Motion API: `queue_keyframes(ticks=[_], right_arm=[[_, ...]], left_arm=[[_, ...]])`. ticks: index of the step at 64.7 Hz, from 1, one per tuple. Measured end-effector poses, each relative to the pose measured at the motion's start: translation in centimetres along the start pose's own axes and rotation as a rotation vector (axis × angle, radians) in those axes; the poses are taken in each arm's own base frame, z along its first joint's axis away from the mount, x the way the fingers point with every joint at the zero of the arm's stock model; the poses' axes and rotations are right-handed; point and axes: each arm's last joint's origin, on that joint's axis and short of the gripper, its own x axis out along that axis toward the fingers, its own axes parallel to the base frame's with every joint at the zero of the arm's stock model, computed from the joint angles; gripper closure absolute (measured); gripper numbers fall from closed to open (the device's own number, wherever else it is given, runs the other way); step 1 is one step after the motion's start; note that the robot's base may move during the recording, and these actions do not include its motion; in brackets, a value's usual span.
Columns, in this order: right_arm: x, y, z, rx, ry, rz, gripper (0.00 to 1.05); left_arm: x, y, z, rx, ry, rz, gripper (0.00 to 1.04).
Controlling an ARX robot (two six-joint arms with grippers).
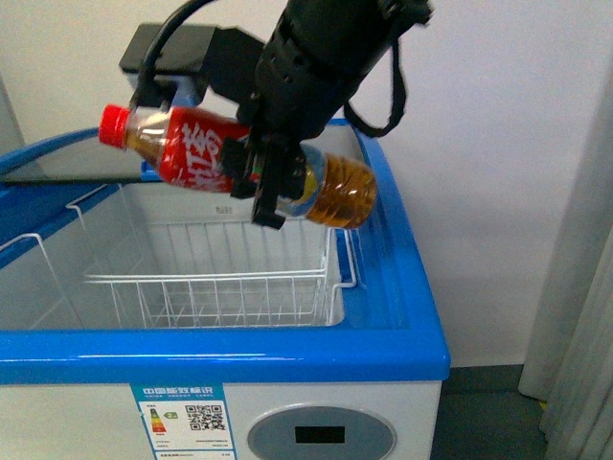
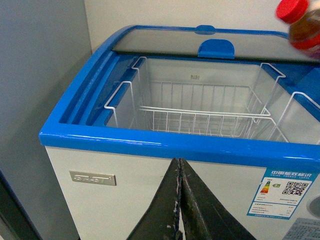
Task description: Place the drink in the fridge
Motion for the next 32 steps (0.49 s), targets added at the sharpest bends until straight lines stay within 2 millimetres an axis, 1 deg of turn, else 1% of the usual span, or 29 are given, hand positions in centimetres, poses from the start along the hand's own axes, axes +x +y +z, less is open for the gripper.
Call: queue_keyframes(ticks=[3, 5, 8, 10, 20, 32], right_arm=[[1.7, 0.5, 0.2, -0.007, 0.004, 0.011, 0.69], [2.5, 0.8, 0.2, -0.009, 0.008, 0.016, 0.69], [3.3, 1.0, 0.3, -0.011, 0.011, 0.023, 0.69], [3.7, 1.1, 0.3, -0.009, 0.012, 0.026, 0.69], [6.9, 1.8, 0.2, -0.014, 0.023, 0.040, 0.69], [9.8, 3.2, -0.5, -0.014, 0.041, 0.074, 0.69]], left_arm=[[0.0, 0.0, -0.3, 0.000, -0.005, 0.000, 1.02], [0.0, 0.0, -0.6, 0.000, -0.008, 0.000, 1.02], [0.0, 0.0, -1.0, 0.000, -0.006, 0.001, 1.02], [0.0, 0.0, -1.0, 0.000, -0.005, 0.000, 1.02], [-0.1, 0.0, -0.9, 0.001, -0.010, 0.001, 1.02], [-0.1, 0.0, -0.9, 0.001, -0.010, 0.001, 1.02]])
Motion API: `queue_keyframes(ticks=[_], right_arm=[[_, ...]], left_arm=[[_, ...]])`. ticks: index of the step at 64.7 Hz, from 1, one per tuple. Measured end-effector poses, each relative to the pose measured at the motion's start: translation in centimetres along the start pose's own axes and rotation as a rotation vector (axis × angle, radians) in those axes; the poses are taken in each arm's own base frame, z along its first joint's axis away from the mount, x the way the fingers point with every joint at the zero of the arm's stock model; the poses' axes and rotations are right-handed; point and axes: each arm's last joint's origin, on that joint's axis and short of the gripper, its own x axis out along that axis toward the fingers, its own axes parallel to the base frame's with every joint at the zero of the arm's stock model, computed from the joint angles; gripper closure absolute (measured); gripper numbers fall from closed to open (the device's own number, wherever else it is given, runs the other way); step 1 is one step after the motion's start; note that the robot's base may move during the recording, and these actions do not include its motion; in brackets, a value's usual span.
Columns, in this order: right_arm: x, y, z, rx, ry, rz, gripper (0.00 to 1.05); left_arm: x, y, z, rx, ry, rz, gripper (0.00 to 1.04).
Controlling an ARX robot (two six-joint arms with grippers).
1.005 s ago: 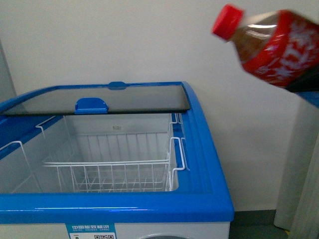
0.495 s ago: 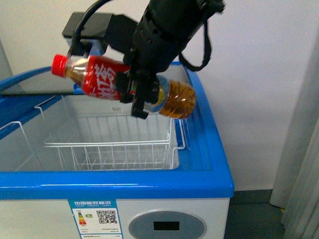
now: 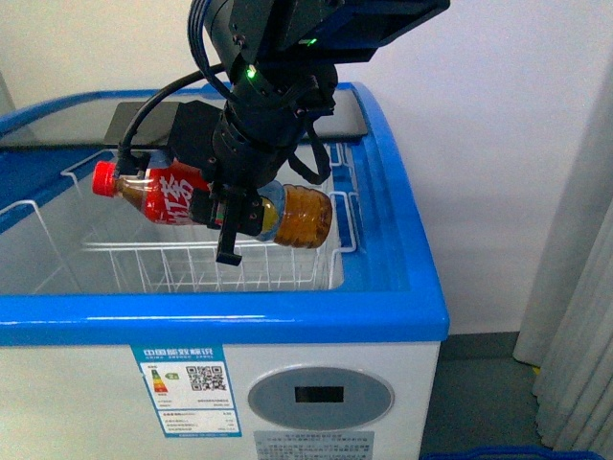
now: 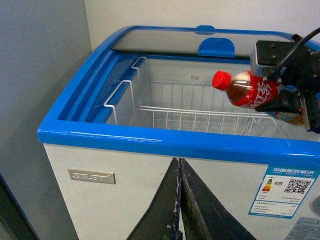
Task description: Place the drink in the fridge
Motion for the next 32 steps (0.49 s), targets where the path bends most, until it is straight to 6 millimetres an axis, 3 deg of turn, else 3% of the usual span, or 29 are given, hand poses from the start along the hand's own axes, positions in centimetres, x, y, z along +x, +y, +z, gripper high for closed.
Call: queue_keyframes(ticks=[32], right_arm=[[4.7, 0.7, -1.4, 0.007, 0.032, -0.023, 0.69]], left_arm=[[0.0, 0.0, 0.0, 0.000, -0.001, 0.000, 1.02]])
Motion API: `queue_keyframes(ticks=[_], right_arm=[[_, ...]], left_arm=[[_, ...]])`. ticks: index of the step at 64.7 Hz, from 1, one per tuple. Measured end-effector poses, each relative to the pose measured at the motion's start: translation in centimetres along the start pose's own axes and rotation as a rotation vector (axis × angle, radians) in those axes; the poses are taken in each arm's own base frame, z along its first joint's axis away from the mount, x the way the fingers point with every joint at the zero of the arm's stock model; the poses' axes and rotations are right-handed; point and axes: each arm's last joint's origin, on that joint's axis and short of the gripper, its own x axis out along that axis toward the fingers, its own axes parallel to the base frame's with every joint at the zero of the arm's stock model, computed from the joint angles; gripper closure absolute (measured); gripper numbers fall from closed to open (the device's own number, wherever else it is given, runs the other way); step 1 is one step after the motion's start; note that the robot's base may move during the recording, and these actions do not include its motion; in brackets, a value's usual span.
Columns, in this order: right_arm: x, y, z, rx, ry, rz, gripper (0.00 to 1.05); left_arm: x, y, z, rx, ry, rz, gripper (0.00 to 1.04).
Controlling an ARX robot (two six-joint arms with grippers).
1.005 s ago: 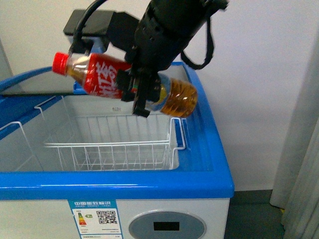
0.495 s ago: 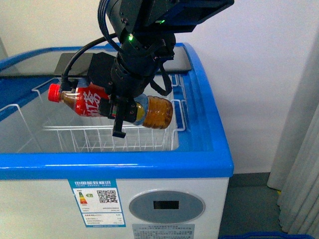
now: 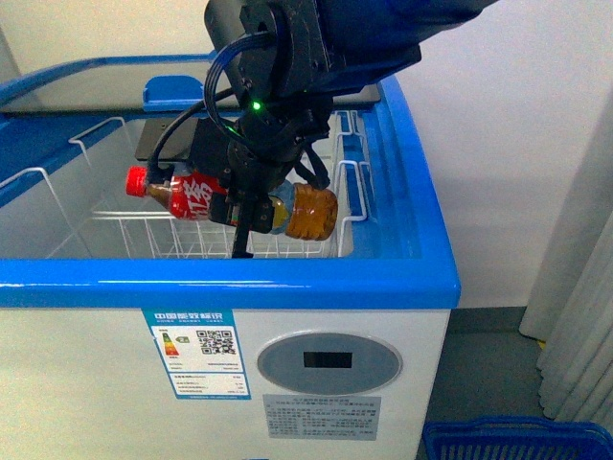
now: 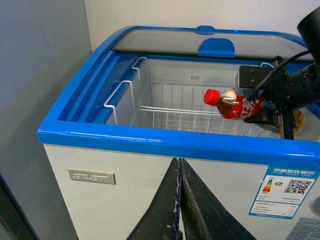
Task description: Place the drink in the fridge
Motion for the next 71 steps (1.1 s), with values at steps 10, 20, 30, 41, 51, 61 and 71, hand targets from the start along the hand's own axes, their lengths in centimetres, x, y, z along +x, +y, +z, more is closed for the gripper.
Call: queue_keyframes(ticks=[10, 20, 30, 41, 51, 61, 71], right_arm=[[2.5, 1.1, -0.6, 0.032, -0.001, 0.021, 0.69], [3.3, 1.7, -0.6, 0.050, 0.003, 0.031, 0.69], [3.4, 1.6, -0.5, 0.052, -0.006, 0.015, 0.69], [3.4, 1.6, -0.5, 0.075, -0.005, 0.016, 0.52], [3.0, 1.8, -0.4, 0.099, -0.002, 0.050, 0.29], [1.6, 1.2, -0.1, 0.129, -0.018, 0.045, 0.06], [-1.4, -0.1, 0.7, 0.168, -0.051, -0.024, 0.07]], left_arm=[[0.0, 0.0, 0.0, 0.000, 0.000, 0.000, 1.02], [0.0, 0.0, 0.0, 0.000, 0.000, 0.000, 1.02], [0.0, 0.0, 0.0, 0.000, 0.000, 0.000, 1.02], [0.0, 0.0, 0.0, 0.000, 0.000, 0.000, 0.80], [0.0, 0.0, 0.0, 0.000, 0.000, 0.000, 0.57], [0.0, 0.0, 0.0, 0.000, 0.000, 0.000, 0.33], [0.0, 0.0, 0.0, 0.002, 0.000, 0.000, 0.07]])
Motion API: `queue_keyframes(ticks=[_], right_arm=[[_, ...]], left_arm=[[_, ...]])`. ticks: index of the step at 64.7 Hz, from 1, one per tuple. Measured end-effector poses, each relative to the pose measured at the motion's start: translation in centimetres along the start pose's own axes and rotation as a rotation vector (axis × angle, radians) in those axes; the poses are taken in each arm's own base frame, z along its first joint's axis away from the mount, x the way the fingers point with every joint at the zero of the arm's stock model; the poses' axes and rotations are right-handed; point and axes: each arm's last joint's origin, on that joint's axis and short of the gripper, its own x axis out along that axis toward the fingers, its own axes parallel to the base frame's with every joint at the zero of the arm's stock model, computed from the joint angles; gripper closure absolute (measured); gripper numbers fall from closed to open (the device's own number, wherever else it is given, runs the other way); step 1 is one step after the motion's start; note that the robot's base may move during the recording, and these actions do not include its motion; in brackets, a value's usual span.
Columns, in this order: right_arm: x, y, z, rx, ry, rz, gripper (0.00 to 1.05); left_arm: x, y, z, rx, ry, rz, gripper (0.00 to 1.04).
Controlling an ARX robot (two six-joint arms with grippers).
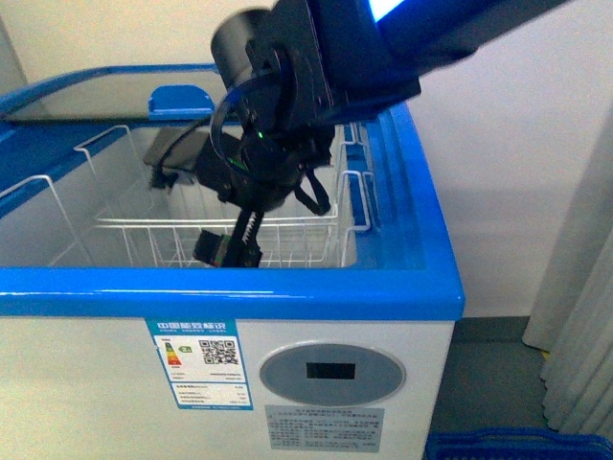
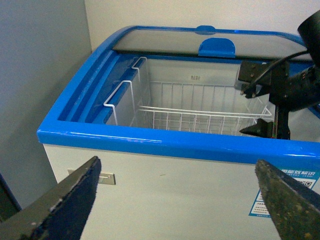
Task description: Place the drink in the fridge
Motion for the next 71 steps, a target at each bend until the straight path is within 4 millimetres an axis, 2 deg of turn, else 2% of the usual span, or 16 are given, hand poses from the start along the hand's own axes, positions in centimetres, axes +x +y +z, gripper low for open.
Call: queue_keyframes(ticks=[5, 11, 16, 21, 24, 27, 31, 34, 36, 38, 41, 46, 52, 58, 63, 71], right_arm=[[-2.7, -1.0, 1.4, 0.041, -0.073, -0.046, 0.07], [-8.7, -3.6, 3.4, 0.129, -0.189, -0.218, 0.07], [-12.8, -5.5, 3.3, 0.204, -0.230, -0.355, 0.07], [-16.9, -7.1, 2.0, 0.312, -0.235, -0.495, 0.07], [-20.6, -8.1, 0.1, 0.433, -0.208, -0.611, 0.07], [-24.3, -8.1, -2.3, 0.557, -0.152, -0.701, 0.07], [-28.8, -6.9, -4.9, 0.694, -0.108, -0.778, 0.07], [-32.6, -4.7, -6.9, 0.769, -0.082, -0.825, 0.07], [-33.7, -3.8, -7.4, 0.786, -0.074, -0.834, 0.07], [-35.7, -2.0, -8.4, 0.826, -0.055, -0.852, 0.07], [-37.5, 0.0, -9.3, 0.848, -0.031, -0.871, 0.07], [-41.2, 5.6, -11.2, 0.920, 0.015, -0.901, 0.07], [-43.1, 9.9, -12.7, 0.966, 0.023, -0.911, 0.07], [-44.4, 11.8, -13.4, 1.018, -0.092, -0.976, 0.09], [-43.7, 12.3, -14.0, 0.997, -0.299, -0.903, 0.21], [-41.5, 13.8, -15.8, 0.966, -0.371, -0.800, 0.39]], left_arm=[[0.0, 0.0, 0.0, 0.000, 0.000, 0.000, 0.09], [0.0, 0.0, 0.0, 0.000, 0.000, 0.001, 0.08], [0.0, 0.0, 0.0, 0.000, 0.000, 0.000, 0.08], [0.0, 0.0, 0.0, 0.000, 0.000, 0.000, 0.08], [0.0, 0.0, 0.0, 0.000, 0.000, 0.000, 0.08], [0.0, 0.0, 0.0, 0.001, 0.000, 0.000, 0.08], [0.0, 0.0, 0.0, 0.001, 0.000, 0.000, 0.08], [0.0, 0.0, 0.0, 0.000, 0.000, 0.000, 0.08], [0.0, 0.0, 0.0, 0.001, 0.000, 0.000, 0.08], [0.0, 0.0, 0.0, 0.000, 0.000, 0.000, 0.08], [0.0, 0.0, 0.0, 0.000, 0.000, 0.000, 0.08], [0.0, 0.0, 0.0, 0.001, 0.000, 0.000, 0.08], [0.0, 0.0, 0.0, 0.001, 0.000, 0.000, 0.08], [0.0, 0.0, 0.0, 0.001, 0.000, 0.000, 0.08], [0.0, 0.0, 0.0, 0.001, -0.001, 0.000, 0.08], [0.0, 0.0, 0.0, 0.001, -0.001, 0.000, 0.08]])
